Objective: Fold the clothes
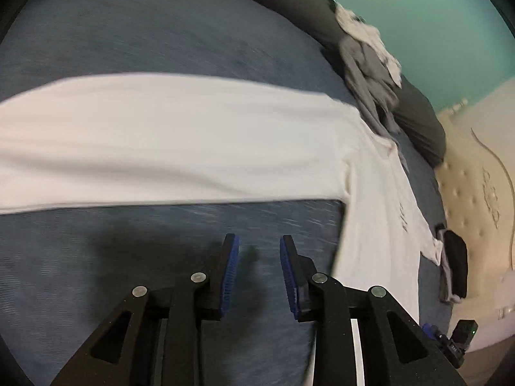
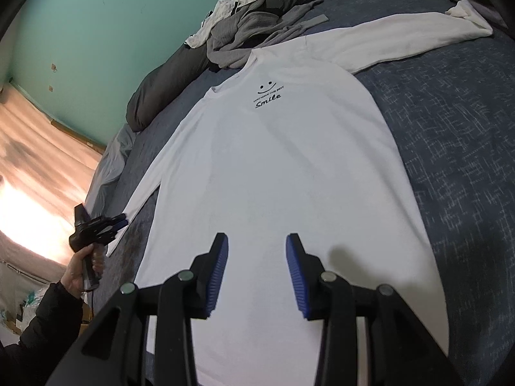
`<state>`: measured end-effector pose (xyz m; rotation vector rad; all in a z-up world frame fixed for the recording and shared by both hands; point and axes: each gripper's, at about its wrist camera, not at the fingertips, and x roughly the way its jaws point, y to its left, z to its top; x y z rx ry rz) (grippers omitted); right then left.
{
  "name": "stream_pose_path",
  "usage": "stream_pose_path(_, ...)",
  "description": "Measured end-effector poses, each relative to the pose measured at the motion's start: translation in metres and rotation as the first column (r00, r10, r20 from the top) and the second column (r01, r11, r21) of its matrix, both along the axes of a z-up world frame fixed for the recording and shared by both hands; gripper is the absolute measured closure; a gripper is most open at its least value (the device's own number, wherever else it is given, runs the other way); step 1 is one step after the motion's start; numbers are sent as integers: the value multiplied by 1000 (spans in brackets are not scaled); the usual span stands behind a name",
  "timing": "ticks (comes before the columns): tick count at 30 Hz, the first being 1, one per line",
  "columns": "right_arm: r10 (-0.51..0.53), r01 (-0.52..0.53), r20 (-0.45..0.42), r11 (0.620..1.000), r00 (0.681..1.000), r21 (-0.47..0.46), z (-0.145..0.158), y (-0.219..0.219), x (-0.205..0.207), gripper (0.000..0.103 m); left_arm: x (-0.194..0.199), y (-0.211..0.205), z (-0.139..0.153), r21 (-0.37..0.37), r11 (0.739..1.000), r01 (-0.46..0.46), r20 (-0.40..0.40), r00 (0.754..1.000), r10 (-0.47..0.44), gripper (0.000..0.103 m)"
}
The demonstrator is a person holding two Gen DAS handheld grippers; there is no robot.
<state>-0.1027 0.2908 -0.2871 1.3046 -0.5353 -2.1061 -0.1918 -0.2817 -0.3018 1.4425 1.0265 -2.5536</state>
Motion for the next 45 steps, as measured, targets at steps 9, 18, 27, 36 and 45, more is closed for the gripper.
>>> stream_pose_path(9,8,-9,-21,998,1000,-60,-15,-10,-8,65,-62,45,-32,92,995,-23,-14,1000,25,70)
stream_pose_path(18,5,-5,-6,997,1000,-82,-30,-7,-10,65,-99,60,-47,142,987,-76,-29,996,81,66)
stream_pose_path(27,-8,8,2,996,1000,-91,-35,2,-7,65,-101,70,-40,113,987,-116,-69,990,124,99)
stream_pose_path(36,-16,16,5,995,1000,-100,-37,3,-8,65,-92,42,-31,75,983,-167,-82,981,173,100)
stream_pose_path(45,-20,21,6,995,1000,-98,-40,1,-10,65,-99,28,-28,11,986,-166,-77,983,167,100)
